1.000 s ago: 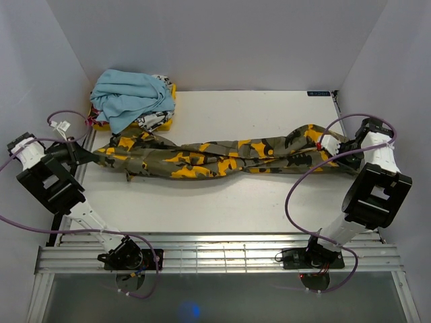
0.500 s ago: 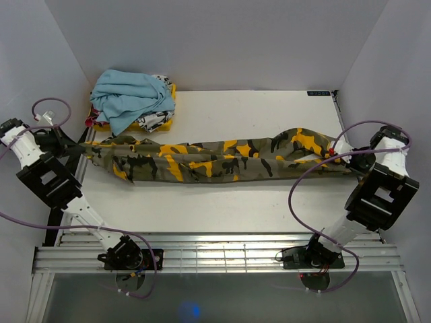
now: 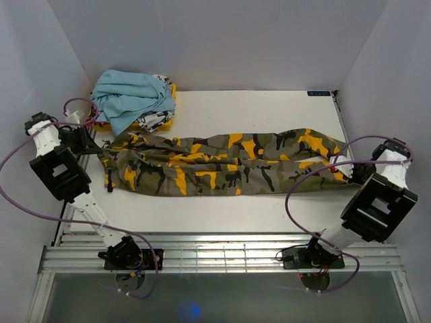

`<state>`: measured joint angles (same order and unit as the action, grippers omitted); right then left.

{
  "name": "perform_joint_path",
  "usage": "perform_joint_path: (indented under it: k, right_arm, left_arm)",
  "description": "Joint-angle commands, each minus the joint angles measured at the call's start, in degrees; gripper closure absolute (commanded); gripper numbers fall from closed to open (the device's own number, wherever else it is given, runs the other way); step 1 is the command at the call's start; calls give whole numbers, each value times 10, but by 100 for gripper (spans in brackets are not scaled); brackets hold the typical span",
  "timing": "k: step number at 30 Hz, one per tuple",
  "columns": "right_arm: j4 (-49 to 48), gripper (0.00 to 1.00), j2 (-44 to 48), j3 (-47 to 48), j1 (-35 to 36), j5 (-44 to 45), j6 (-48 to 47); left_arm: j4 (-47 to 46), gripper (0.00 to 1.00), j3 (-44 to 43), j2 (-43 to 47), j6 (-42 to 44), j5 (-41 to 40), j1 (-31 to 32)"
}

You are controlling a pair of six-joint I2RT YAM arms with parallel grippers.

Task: Fold and stack the trousers
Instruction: Flatten the trousers out

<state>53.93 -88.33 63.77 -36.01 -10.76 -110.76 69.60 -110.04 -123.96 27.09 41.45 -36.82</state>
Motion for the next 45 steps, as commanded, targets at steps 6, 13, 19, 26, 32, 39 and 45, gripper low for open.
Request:
perform_joint_path:
  k: [6,13,19,26,32,39,45]
  right_arm:
    - [-23,92,69,-98,-15,50,-103]
    - [-51,92,115,-179,-20,63,-155]
    - [-38,92,76,-128,-20,57,-101]
    - [-29,92,48,-89,-20,44,-83]
    - [-44,92,41,-84,-18,41,-76]
    - [-37,92,47,-79,-13,37,-66]
    - [-31,92,65,-94,-13,50,-81]
  left_arm:
    - [69,90,113,112,177,-98,-47]
    - [45,23,212,234,291,-47,-109]
    - [-7,21,357,307,339,-61,-78]
    - [-186,21,424,268,129,-91,-36]
    - [-257,22,458,253,65,-143,26]
    - [-247,77,487,250,61,-210,39]
    - [-128,100,441,285,134,-223,-46]
